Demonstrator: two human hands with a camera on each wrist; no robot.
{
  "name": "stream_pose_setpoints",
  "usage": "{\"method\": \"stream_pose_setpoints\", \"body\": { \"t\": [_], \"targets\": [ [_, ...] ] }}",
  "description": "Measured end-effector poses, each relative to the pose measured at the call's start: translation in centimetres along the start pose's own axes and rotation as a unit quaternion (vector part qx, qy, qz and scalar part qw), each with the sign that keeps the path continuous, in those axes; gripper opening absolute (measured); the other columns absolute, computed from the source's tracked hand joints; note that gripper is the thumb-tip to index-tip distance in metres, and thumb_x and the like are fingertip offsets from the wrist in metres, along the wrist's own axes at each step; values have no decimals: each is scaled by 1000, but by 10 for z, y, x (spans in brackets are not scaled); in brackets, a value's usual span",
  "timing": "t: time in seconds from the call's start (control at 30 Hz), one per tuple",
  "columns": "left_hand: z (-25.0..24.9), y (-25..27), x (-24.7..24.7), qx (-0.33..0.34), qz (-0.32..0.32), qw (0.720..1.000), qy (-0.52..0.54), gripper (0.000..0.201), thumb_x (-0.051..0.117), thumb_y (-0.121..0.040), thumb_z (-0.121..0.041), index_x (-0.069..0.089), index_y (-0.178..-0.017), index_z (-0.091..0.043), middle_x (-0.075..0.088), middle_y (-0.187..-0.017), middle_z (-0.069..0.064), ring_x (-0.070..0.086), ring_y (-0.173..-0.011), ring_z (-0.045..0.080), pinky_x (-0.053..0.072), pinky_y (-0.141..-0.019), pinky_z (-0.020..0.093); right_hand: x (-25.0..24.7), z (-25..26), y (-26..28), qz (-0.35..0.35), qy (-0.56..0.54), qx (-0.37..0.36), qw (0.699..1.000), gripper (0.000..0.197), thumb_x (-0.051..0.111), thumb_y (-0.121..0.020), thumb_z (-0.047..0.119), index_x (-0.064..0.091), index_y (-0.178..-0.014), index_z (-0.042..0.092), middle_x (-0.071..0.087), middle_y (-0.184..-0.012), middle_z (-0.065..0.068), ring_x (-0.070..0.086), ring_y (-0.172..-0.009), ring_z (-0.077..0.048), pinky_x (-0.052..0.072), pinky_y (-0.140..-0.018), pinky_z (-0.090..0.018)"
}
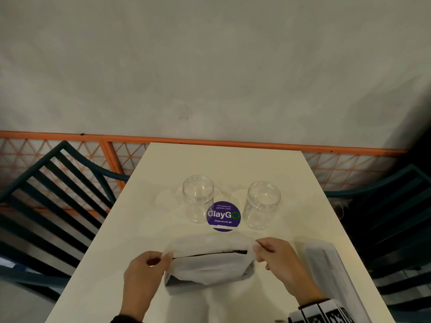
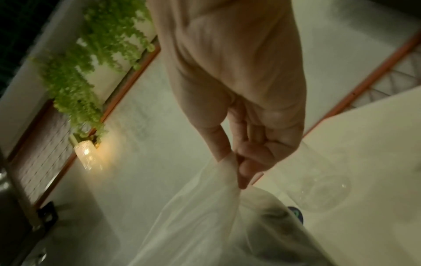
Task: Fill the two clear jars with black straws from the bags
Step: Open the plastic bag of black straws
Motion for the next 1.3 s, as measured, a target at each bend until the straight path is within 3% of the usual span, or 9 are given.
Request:
{"method": "stream_pose_setpoints", "body": {
  "t": [0.17,0.3,0.43,0.5,0.67,0.83,1.03,1.13,1.3],
  "targets": [
    [-1,1,7,-23,84,992,87,29,58,-87,-12,70,-61,-15,62,-47,-10,47,-55,18,38,-56,31,10,-1,3,104,-228,97,963,20,50,-92,6,65,-77,7,49,-53,4,36,-42,-4,26,-35,-14],
    [13,-4,8,-169,148,952,207,20,52,-91,-11,66,-78,-6,51,-74,3,37,-80,19,32,-66,30,6,-17,-6,123,-423,213,872,18,46,-91,0,51,-76,10,43,-55,-2,31,-32,-7,23,-28,-17],
    [19,-14,7,-213,228,894,321,29,41,-94,-13,65,-105,-1,63,-100,11,52,-95,24,40,-72,32,6,-35,-7,131,-493,276,814,18,40,-83,-6,50,-72,5,41,-59,-5,31,-36,-11,29,-32,-21],
    [15,-15,6,-215,248,878,347,33,40,-94,-15,61,-110,3,63,-108,13,52,-101,26,40,-79,36,8,-43,-7,132,-472,286,823,17,39,-76,-9,54,-79,-1,43,-63,-8,27,-40,-11,29,-33,-21],
    [7,-2,18,-233,220,889,327,25,42,-94,-12,63,-85,-3,59,-88,8,49,-74,19,42,-59,27,6,-47,-14,63,-363,253,895,20,35,-75,1,43,-60,11,35,-47,-2,25,-37,-10,27,-37,-20],
    [3,-6,21,-150,210,939,226,34,61,-85,-36,64,-92,-3,61,-104,13,60,-88,23,50,-65,30,14,-20,-1,90,-199,162,962,11,47,-77,20,43,-86,15,37,-68,-1,33,-55,-13,30,-54,-25],
    [1,-7,28,-95,146,980,101,23,65,-69,-18,58,-79,2,41,-112,21,54,-86,28,50,-57,29,24,-9,-1,39,111,6,993,9,36,-98,24,39,-98,15,49,-93,0,46,-77,-10,36,-60,-19],
    [2,-7,28,-92,113,984,104,19,62,-69,-19,54,-74,-1,40,-105,21,48,-76,25,43,-55,27,21,-14,-3,-6,120,-5,993,11,39,-98,20,47,-91,18,47,-99,-6,46,-84,-18,34,-65,-24],
    [10,-9,17,-39,3,999,15,13,63,-78,-9,54,-86,-8,46,-96,13,49,-74,25,37,-60,31,10,-19,-3,-2,-67,64,996,13,52,-93,17,63,-91,9,57,-77,0,45,-66,-12,35,-58,-21]
  ]
}}
Point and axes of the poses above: each hand's wrist, its own y-axis away from the middle knuckle, its own x-axis out of the palm, z = x × y, the point moved 3 cm from there along -y, towards the middle knuckle
